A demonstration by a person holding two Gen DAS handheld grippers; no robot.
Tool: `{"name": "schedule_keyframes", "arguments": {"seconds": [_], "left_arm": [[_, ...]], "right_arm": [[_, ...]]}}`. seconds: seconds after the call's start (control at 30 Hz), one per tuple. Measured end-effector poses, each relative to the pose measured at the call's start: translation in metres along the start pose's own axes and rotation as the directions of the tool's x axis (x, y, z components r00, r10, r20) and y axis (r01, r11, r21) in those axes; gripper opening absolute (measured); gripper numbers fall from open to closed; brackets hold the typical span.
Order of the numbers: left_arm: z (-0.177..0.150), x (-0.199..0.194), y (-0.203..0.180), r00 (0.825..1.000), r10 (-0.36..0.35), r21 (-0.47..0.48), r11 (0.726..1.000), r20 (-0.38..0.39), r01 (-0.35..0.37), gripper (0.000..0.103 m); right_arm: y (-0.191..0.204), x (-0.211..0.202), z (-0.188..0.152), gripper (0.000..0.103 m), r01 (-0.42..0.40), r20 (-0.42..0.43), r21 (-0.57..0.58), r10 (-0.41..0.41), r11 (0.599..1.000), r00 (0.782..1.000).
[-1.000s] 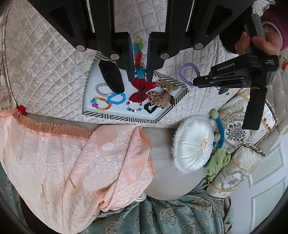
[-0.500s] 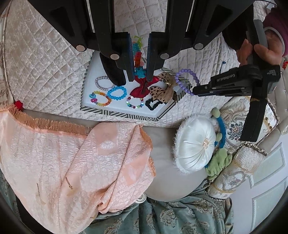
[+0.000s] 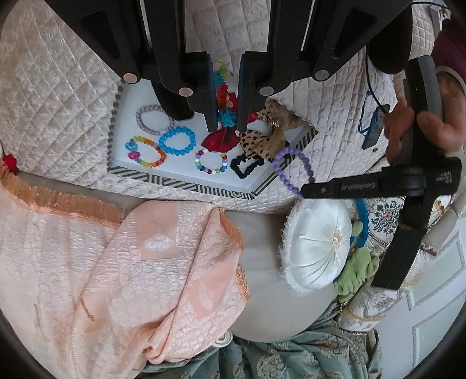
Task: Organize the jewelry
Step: 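Carry both bracelets into the tray and open both tools to release them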
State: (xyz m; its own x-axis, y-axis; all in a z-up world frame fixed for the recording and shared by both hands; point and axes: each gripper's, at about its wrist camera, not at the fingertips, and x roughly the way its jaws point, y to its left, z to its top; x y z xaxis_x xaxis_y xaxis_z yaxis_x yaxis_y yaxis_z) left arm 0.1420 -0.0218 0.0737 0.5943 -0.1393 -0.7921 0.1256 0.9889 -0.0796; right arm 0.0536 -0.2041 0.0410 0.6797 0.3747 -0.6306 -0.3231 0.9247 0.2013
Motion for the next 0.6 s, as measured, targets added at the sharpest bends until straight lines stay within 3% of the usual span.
{"name": "schedule_keyframes", "arguments": {"seconds": [0.37, 0.6], "left_arm": [[0.036, 0.082, -0.018, 0.997, -0.012, 0.006, 1.0, -0.078, 0.013, 0.008], [0.038, 0.132, -0.002, 0.989, 0.019, -0.019, 1.0, -0.148, -0.022, 0.008]], "right_arm": [[-0.007, 0.079, 0.037, 0.012, -0.042, -0.094, 0.012, 0.043, 0.999, 0.995], [-0.034, 0.131, 0.052, 0.012, 0.017, -0.168, 0.017, -0.014, 1.0, 0.986]]}}
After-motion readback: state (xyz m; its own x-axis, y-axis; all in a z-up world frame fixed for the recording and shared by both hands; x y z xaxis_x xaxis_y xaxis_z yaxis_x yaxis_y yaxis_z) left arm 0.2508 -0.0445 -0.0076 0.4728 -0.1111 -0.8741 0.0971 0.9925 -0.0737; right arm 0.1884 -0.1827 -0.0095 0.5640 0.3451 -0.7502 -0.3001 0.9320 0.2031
